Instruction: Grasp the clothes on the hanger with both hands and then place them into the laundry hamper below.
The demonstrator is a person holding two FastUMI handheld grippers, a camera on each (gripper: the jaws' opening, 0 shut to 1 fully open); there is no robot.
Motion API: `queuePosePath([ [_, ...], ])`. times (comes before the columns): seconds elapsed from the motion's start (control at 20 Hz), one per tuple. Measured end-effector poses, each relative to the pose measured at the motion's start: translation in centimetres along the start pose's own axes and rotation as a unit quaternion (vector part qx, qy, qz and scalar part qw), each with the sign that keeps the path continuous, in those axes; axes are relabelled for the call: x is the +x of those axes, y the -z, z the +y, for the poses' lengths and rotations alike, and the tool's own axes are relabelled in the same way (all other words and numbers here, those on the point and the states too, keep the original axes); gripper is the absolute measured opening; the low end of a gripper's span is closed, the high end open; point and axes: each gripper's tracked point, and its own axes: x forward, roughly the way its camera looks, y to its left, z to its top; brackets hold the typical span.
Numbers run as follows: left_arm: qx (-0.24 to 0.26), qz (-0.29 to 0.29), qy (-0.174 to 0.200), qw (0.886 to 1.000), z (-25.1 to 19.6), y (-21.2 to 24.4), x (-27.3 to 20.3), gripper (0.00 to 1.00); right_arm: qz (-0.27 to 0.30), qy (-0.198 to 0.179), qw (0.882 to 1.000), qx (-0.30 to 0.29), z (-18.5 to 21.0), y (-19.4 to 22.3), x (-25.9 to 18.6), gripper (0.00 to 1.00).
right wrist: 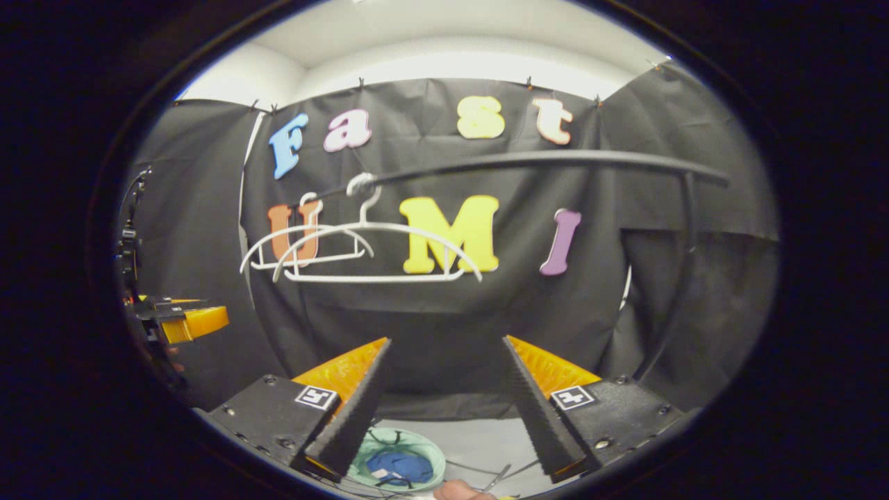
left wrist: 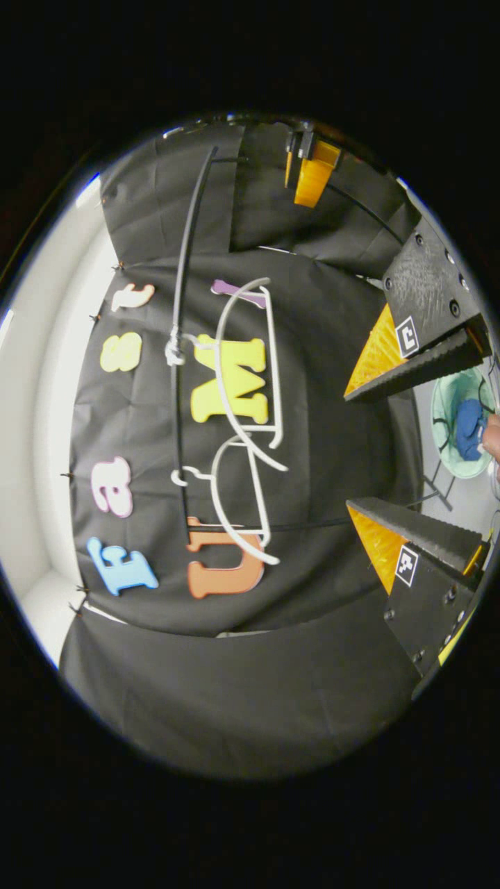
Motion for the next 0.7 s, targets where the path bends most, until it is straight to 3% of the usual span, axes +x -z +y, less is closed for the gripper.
queuePosePath([
  [0.25,0.013,-0.087,-0.014,0.996,-2.0,-6.2,-6.2,0.91,-0.08,-0.007,0.997,-0.011,-3.0,-5.0,-5.6,1.0],
  [0.45,0.021,-0.149,-0.039,0.988,-5.3,-9.8,-12.9,0.9,-0.134,-0.014,0.989,-0.062,-6.4,-7.8,-10.9,1.0],
  [0.55,0.022,-0.166,-0.053,0.984,-7.1,-10.0,-13.8,0.89,-0.148,-0.037,0.986,-0.064,-7.2,-8.1,-13.4,1.0],
  [0.7,0.017,-0.167,-0.078,0.983,-8.4,-10.4,-16.6,0.87,-0.139,-0.091,0.986,-0.004,-8.4,-7.8,-15.4,1.0],
])
